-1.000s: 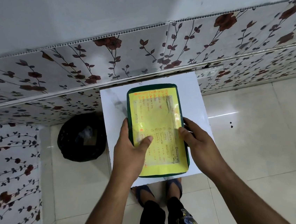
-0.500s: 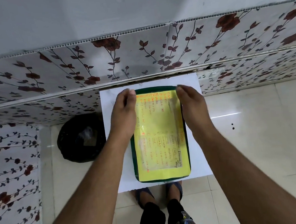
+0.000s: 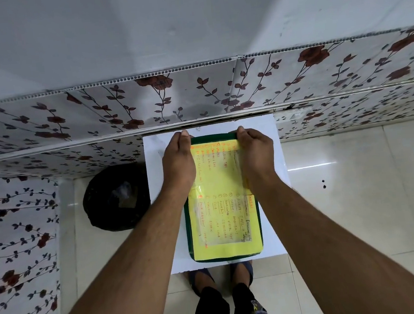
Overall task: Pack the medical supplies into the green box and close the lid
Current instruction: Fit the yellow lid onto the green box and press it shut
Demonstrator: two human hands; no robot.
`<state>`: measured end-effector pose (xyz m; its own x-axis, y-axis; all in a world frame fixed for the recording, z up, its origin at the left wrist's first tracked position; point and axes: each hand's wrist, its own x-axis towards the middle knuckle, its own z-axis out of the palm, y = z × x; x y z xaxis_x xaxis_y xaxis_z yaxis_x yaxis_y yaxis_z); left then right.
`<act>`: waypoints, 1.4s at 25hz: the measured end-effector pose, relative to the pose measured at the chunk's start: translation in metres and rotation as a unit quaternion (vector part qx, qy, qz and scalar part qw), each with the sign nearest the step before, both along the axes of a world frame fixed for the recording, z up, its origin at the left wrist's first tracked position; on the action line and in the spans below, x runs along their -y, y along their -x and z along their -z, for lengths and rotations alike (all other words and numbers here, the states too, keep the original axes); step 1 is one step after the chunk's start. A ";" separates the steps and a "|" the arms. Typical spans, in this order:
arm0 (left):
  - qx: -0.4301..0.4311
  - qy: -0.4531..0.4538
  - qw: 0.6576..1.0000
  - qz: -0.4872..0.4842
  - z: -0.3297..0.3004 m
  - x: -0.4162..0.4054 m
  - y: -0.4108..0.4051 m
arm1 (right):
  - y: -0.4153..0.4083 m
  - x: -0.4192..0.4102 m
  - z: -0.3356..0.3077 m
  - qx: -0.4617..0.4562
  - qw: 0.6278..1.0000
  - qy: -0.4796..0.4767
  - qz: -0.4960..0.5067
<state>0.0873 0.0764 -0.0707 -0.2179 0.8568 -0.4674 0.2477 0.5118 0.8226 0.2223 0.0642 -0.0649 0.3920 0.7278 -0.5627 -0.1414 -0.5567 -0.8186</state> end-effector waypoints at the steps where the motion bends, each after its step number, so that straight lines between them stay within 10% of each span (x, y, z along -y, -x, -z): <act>1: -0.010 -0.005 1.000 0.005 0.001 0.000 0.000 | 0.000 0.001 0.001 0.002 1.000 0.003 0.003; 10: -0.033 -0.031 0.999 0.009 -0.018 0.015 0.012 | -0.019 0.018 -0.003 0.009 0.998 0.001 -0.062; 17: 0.039 0.224 0.949 0.219 -0.044 0.129 0.049 | -0.039 0.132 -0.028 -0.014 0.906 0.143 -0.398; 35: 0.097 0.216 0.963 0.129 -0.037 0.132 0.040 | -0.033 0.125 -0.031 0.063 0.907 0.138 -0.392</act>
